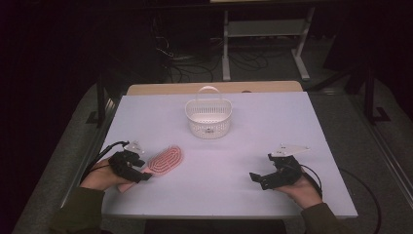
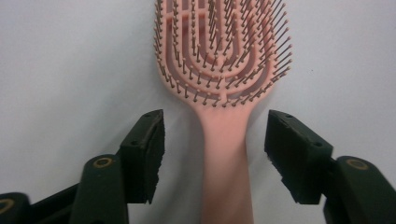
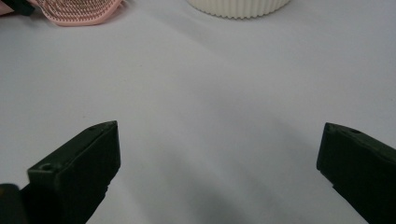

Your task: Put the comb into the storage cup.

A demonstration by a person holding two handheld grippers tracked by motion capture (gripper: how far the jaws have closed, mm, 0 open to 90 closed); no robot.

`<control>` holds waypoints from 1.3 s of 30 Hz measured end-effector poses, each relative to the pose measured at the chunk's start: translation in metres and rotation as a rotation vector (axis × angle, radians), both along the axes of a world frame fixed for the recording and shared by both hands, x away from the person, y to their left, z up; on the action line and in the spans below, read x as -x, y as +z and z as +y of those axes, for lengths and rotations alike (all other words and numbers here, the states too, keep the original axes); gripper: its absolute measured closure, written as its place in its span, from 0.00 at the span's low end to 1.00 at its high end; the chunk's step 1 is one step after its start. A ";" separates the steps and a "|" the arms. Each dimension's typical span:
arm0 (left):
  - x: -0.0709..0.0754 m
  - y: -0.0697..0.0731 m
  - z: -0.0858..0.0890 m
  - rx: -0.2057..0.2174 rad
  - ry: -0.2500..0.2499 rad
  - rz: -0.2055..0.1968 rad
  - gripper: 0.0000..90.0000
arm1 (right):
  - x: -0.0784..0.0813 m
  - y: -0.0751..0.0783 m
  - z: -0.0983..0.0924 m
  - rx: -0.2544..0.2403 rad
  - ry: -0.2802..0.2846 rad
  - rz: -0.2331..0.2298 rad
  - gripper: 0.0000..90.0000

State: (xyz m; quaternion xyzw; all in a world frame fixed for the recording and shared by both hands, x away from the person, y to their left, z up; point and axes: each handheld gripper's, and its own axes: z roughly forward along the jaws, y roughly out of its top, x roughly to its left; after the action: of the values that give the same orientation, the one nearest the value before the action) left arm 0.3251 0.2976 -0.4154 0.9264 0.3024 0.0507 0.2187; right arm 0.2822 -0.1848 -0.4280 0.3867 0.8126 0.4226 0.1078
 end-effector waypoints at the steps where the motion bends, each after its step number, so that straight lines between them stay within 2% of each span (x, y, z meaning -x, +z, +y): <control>1: 0.000 0.000 0.000 0.001 0.005 0.003 0.44 | 0.000 0.000 0.000 0.000 0.000 0.000 0.00; 9: 0.000 0.000 -0.003 -0.001 -0.006 0.011 0.53 | 0.000 0.000 0.000 0.000 0.000 0.002 0.00; 21: 0.000 -0.004 -0.008 -0.027 -0.022 0.025 0.63 | 0.000 0.000 0.000 -0.001 0.000 0.000 0.00; 27: 0.001 -0.004 -0.012 -0.065 -0.025 0.010 0.66 | 0.000 0.000 0.000 0.001 0.001 0.002 0.00; 39: 0.001 -0.004 -0.013 -0.081 -0.015 0.004 0.72 | 0.000 0.000 0.000 0.002 0.001 0.002 0.00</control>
State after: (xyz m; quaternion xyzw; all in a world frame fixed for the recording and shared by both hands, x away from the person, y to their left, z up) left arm 0.3243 0.2842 -0.4193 0.9368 0.2938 0.0593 0.1807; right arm 0.2823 -0.1843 -0.4282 0.3866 0.8133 0.4215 0.1068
